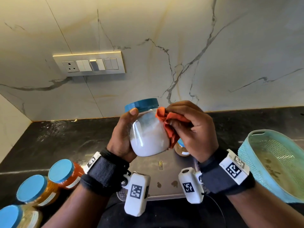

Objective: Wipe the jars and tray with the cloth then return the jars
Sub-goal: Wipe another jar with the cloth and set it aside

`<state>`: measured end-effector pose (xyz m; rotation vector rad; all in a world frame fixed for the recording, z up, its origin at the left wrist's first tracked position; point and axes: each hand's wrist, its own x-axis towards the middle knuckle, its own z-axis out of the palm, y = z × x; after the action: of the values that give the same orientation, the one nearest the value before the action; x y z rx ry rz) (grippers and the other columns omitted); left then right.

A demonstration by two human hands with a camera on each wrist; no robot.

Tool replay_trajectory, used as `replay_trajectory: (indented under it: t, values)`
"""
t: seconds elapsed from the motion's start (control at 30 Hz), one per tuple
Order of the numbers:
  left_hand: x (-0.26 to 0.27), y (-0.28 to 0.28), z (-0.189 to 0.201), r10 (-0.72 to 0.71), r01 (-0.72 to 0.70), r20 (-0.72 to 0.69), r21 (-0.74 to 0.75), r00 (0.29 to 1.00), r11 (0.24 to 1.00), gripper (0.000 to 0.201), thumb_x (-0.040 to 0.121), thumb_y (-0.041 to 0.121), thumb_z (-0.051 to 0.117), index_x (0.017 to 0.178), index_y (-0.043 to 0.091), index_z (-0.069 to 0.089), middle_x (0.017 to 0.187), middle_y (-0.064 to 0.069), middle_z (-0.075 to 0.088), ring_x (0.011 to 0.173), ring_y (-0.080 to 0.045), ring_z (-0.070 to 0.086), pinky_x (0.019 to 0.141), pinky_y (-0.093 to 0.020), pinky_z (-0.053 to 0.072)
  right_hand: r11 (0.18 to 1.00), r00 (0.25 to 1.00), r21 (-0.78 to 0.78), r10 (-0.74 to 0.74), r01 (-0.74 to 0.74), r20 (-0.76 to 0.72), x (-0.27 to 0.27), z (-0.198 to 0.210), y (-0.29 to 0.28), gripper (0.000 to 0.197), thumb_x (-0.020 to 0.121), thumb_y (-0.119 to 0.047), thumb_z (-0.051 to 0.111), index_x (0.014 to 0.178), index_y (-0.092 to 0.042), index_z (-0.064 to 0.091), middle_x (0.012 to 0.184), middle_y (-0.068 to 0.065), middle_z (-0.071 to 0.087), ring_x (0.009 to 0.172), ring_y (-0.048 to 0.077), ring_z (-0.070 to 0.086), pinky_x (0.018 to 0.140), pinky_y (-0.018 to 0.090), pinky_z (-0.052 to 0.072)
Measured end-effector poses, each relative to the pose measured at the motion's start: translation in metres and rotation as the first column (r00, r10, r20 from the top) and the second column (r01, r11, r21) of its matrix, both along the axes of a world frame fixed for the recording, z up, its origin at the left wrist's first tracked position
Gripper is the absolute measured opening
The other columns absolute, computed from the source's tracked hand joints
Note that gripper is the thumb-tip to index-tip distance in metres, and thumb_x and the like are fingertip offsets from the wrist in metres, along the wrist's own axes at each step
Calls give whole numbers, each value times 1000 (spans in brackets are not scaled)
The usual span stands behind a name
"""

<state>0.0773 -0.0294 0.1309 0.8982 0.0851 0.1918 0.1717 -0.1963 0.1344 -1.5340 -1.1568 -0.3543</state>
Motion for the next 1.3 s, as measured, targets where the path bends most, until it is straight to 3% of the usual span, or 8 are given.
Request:
replay_trajectory:
  t: [0.27, 0.47, 0.67, 0.87, 0.97, 1.1, 1.2, 1.3]
  values:
    - [4, 19, 8, 165, -165, 23, -6, 986, 986, 79, 56, 53, 88, 119, 10, 68, 107, -11, 72, 98, -27, 68, 89, -44, 54, 980, 992, -150, 129, -128, -5, -22, -24, -17, 16, 84, 3, 75, 98, -4, 75, 108, 6, 65, 101, 18, 66, 87, 27, 54]
    - [8, 16, 11, 270, -271, 35, 52, 962, 961, 117, 58, 49, 86, 150, -4, 36, 145, -36, 46, 122, -39, 55, 100, -50, 49, 999, 997, -39, 26, -29, -75, -28, -40, -7, 12, 87, -7, 70, 98, -3, 72, 106, 9, 62, 96, 22, 65, 79, 37, 57]
    - [2, 19, 3, 211, -214, 37, 215, 977, 953, 89, 54, 52, 96, 118, 11, 50, 120, -33, 54, 106, -41, 58, 88, -48, 53, 999, 995, -20, -43, 45, 90, -26, -29, -5, 19, 88, 2, 71, 106, -6, 75, 105, 9, 66, 97, 19, 66, 85, 28, 55]
    - [-3, 13, 1, 160, -174, 71, 280, 984, 944, 92, 57, 52, 95, 126, 11, 51, 111, -18, 67, 98, -35, 67, 84, -41, 59, 1000, 984, 12, 26, -24, -175, -1, -15, 8, 21, 87, 4, 71, 104, -7, 71, 102, 4, 71, 100, 16, 68, 89, 29, 54]
    - [-12, 22, 6, 187, -206, 87, 355, 978, 912, 102, 57, 57, 94, 136, 11, 49, 117, -25, 67, 106, -40, 67, 90, -46, 58, 990, 948, -44, 114, -133, -297, -4, -19, 7, 27, 85, 3, 67, 105, -15, 71, 98, -8, 72, 95, 6, 68, 85, 19, 52]
    - [-44, 46, 11, 212, -219, 76, 540, 974, 812, 111, 55, 61, 93, 146, 19, 45, 121, -28, 66, 112, -40, 65, 95, -49, 55, 926, 955, -309, 137, -217, -262, -15, -43, 5, 25, 85, -1, 74, 104, -17, 73, 99, -10, 71, 96, 12, 68, 85, 27, 55]
    - [-82, 61, 11, 238, -201, 54, 731, 970, 652, 111, 57, 47, 95, 150, 25, 38, 118, -9, 69, 113, -23, 67, 95, -31, 54, 914, 957, -336, 148, -229, -249, -24, -53, 7, 27, 85, -2, 76, 105, -19, 73, 100, -12, 70, 97, 11, 68, 85, 27, 55]
    - [-121, 79, -3, 276, -96, -38, 884, 961, 458, 110, 61, 37, 92, 153, 28, 34, 123, -5, 64, 119, -16, 62, 106, -29, 50, 906, 946, -345, 145, -245, -290, -34, -62, 11, 26, 85, -3, 76, 104, -20, 72, 96, -12, 72, 95, 10, 69, 83, 26, 55]
